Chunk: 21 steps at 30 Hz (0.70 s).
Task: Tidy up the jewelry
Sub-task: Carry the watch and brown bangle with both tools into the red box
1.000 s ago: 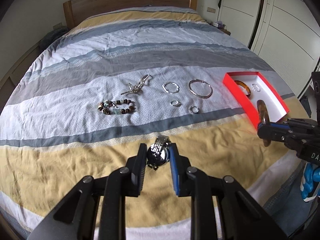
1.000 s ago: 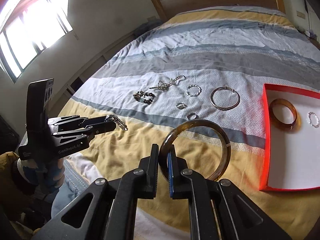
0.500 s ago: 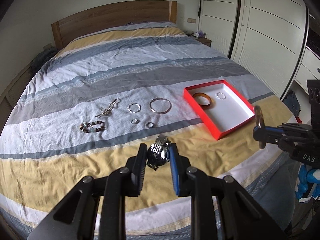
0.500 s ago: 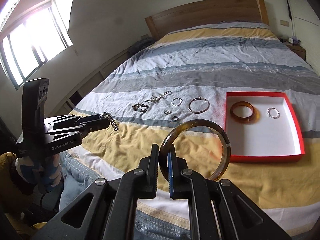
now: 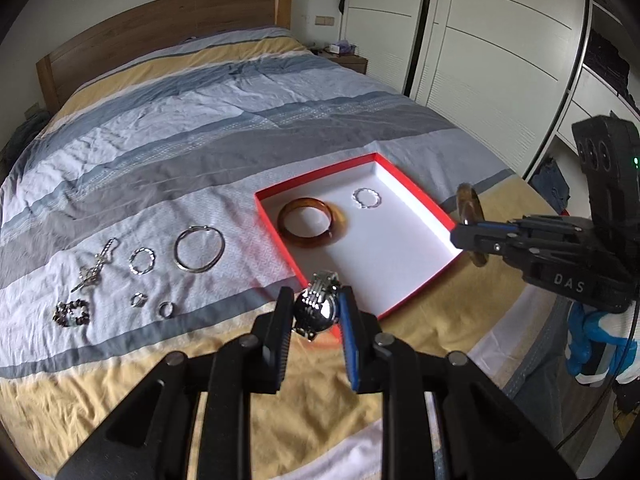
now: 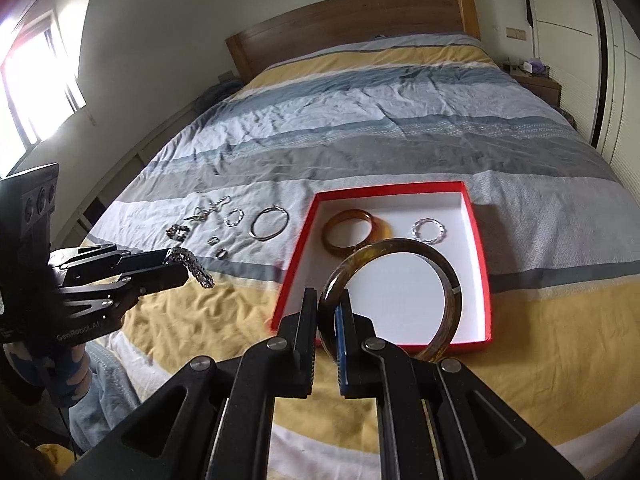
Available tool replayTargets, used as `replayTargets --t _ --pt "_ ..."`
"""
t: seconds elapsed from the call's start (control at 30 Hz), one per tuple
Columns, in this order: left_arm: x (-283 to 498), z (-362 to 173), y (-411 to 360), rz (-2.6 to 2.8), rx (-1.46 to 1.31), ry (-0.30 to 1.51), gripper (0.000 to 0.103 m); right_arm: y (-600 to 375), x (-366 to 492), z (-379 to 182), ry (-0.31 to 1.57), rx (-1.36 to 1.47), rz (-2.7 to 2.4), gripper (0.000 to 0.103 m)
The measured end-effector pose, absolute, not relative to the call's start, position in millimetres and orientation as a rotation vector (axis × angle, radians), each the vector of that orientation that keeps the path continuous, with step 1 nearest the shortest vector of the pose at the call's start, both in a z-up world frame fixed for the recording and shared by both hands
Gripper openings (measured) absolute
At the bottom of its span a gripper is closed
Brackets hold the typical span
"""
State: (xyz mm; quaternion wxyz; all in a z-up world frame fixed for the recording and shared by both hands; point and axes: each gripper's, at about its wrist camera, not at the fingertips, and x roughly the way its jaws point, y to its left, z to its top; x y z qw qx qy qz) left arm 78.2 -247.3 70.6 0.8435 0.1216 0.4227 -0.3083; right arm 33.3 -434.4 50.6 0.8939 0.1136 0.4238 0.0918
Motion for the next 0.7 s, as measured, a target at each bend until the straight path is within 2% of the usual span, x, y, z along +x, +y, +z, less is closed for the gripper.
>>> replayTargets --t 0.37,0.57,0.7 --pt "121 -5 -317 -0.697 0.281 1.017 0.021 -462 86 -35 1.047 0.245 0.179 0.009" --pt "128 -41 -325 -0.700 0.287 1.085 0.021 -468 94 -54 1.117 0.210 0.165 0.009" --pt "128 -46 -326 -0.708 0.278 1.090 0.022 -467 98 -61 1.152 0.180 0.176 0.009"
